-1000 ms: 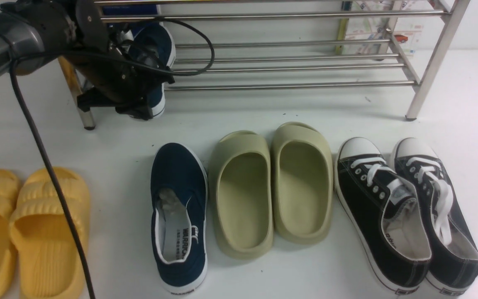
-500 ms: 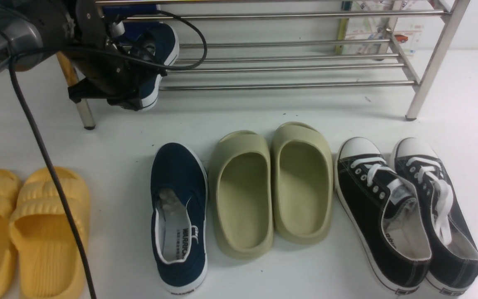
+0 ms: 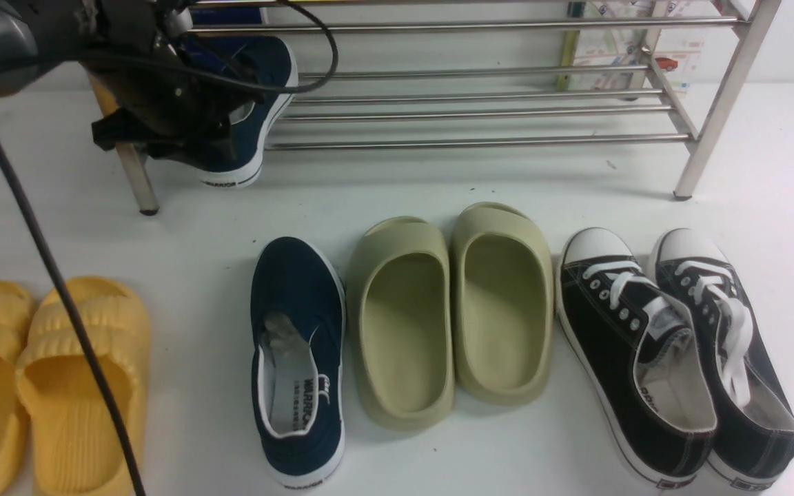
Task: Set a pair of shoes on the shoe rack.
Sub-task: Use the left arm to put a shoe into the shoe rack, then use the left arm to grab the shoe closest to it
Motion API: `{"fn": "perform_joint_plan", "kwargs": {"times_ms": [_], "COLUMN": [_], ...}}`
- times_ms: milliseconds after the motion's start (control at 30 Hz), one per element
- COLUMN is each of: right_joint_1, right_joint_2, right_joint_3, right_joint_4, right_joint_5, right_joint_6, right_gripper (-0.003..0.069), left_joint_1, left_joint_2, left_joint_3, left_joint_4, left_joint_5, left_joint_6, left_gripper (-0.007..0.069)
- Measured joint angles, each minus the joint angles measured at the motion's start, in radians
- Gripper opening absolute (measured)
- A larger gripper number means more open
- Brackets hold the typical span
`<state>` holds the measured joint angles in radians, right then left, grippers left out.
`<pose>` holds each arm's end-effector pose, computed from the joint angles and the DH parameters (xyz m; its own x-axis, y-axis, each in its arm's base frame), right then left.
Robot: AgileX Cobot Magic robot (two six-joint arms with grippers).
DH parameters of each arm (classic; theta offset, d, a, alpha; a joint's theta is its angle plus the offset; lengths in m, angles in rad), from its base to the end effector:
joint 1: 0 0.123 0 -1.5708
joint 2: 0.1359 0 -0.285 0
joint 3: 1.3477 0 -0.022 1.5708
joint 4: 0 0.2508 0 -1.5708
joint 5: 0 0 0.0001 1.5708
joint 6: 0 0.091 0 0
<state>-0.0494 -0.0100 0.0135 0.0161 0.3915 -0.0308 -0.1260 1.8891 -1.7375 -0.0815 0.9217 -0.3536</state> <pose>0.0520 -0.0020 0.1740 -0.3032 -0.0009 -0.9529 0.0387 0.9992 -0.0133 0.4228 -0.0595 0.3092 -0.8233 -0.2901 -0.4878 -0.1759 0.9476 -0.2667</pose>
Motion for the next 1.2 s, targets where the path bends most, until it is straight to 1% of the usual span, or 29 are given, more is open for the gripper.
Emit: {"fn": "perform_joint_plan", "kwargs": {"times_ms": [100,167,233,267,300,333,367,400,433,567,633,767,900,967,1067,1133,1167,1200], "right_joint_1": [0.0,0.0,0.0,0.0,0.0,0.0,0.0,0.0,0.0,0.0,0.0,0.0,0.0,0.0,0.0,0.0,0.0,0.0], "right_joint_2": [0.0,0.0,0.0,0.0,0.0,0.0,0.0,0.0,0.0,0.0,0.0,0.0,0.0,0.0,0.0,0.0,0.0,0.0], "right_joint_3": [0.0,0.0,0.0,0.0,0.0,0.0,0.0,0.0,0.0,0.0,0.0,0.0,0.0,0.0,0.0,0.0,0.0,0.0], "right_joint_4": [0.0,0.0,0.0,0.0,0.0,0.0,0.0,0.0,0.0,0.0,0.0,0.0,0.0,0.0,0.0,0.0,0.0,0.0], "right_joint_5": [0.0,0.0,0.0,0.0,0.0,0.0,0.0,0.0,0.0,0.0,0.0,0.0,0.0,0.0,0.0,0.0,0.0,0.0], "right_joint_6": [0.0,0.0,0.0,0.0,0.0,0.0,0.0,0.0,0.0,0.0,0.0,0.0,0.0,0.0,0.0,0.0,0.0,0.0], "right_gripper": [0.0244,0.0244,0.0244,0.0244,0.0244,0.0244,0.0244,0.0244,0.0244,0.0244,0.0244,0.0244,0.0244,0.0244,0.0244,0.0244,0.0244,0.0244], "left_joint_1": [0.0,-0.004,-0.046,-0.051,-0.089,-0.102,-0.149,-0.162,-0.208,-0.29,-0.311,-0.317,-0.317,-0.317,-0.317,-0.317,-0.317,-0.317], "left_joint_2": [-0.083,-0.134,-0.282,-0.292,-0.358,-0.366,-0.423,-0.434,-0.458,-0.448,-0.419,-0.34,-0.29,-0.262,-0.254,-0.254,-0.254,-0.254], "left_joint_3": [0.008,0.03,0.157,0.168,0.261,0.276,0.395,0.424,0.521,0.708,0.764,0.782,0.782,0.782,0.782,0.778,0.767,0.754], "left_joint_4": [-0.017,-0.025,-0.027,-0.027,-0.026,-0.026,-0.016,-0.012,0.007,0.054,0.059,0.062,0.099,0.136,0.161,0.167,0.168,0.168], "left_joint_5": [0.092,0.106,0.104,0.102,0.092,0.089,0.064,0.061,0.034,-0.06,-0.128,-0.212,-0.238,-0.242,-0.251,-0.26,-0.255,-0.244], "left_joint_6": [0.019,0.021,0.014,0.014,-0.005,-0.012,-0.048,-0.054,-0.096,-0.213,-0.237,-0.248,-0.261,-0.274,-0.278,-0.278,-0.278,-0.278], "left_gripper": [0.0413,0.0424,0.0433,0.0433,0.0433,0.0433,0.0433,0.0433,0.0433,0.0433,0.0433,0.0433,0.0433,0.0422,0.0368,0.0231,0.0135,0.0055]}}
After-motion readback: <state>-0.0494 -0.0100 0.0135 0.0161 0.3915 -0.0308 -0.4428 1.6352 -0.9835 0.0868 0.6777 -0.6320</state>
